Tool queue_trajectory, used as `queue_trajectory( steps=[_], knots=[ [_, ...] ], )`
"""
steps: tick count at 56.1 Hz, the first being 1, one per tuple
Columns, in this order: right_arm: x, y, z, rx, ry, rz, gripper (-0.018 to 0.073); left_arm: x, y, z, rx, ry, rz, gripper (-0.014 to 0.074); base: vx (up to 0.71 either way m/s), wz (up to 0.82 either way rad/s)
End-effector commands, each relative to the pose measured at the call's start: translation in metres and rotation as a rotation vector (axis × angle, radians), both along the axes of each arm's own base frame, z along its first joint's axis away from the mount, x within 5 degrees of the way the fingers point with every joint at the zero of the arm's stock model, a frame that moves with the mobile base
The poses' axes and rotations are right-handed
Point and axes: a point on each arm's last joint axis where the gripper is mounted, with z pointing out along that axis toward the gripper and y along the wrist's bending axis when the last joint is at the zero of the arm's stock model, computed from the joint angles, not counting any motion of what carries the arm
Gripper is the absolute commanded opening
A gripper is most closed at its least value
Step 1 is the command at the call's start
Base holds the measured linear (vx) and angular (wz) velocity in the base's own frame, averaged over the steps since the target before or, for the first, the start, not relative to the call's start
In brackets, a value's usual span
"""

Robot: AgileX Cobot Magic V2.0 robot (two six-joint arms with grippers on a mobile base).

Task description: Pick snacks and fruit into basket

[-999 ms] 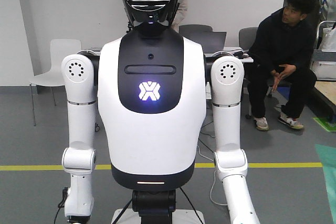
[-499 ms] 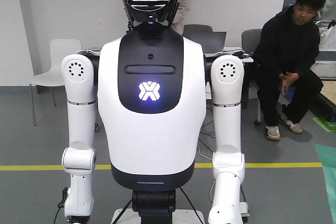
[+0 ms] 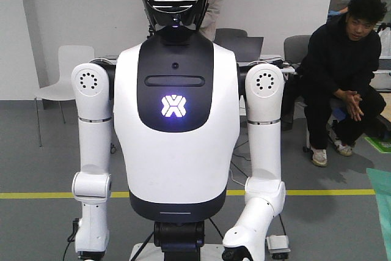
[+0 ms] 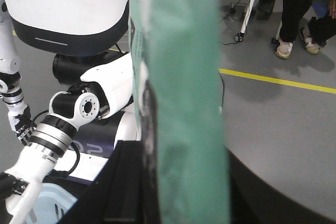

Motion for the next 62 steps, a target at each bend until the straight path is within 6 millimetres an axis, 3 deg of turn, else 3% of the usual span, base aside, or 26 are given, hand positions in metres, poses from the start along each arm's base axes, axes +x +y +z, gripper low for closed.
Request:
queue_trajectory(
  steps=[1,41,54,62],
  knots=[
    [0.003,0.000,0.017,-0.001,-0.120,0.007,-0.0008,0.001,-0.002,0.020,0.000,-0.121,-0.019,0.0199,0.00,0.00],
    [0.003,0.002,0.019,0.037,-0.131,0.013,-0.0008,0.001,-0.002,0.020,0.000,-0.121,-0.019,0.0199,0.00,0.00],
    [0.006,0.021,0.023,0.229,-0.146,0.140,-0.0008,0.001,-0.002,0.020,0.000,-0.121,-0.019,0.0199,0.00,0.00],
    [0.012,0.040,0.026,0.188,-0.198,0.305,-0.0008,0.001,-0.002,0.020,0.000,-0.121,-0.019,0.0199,0.00,0.00]
  ],
)
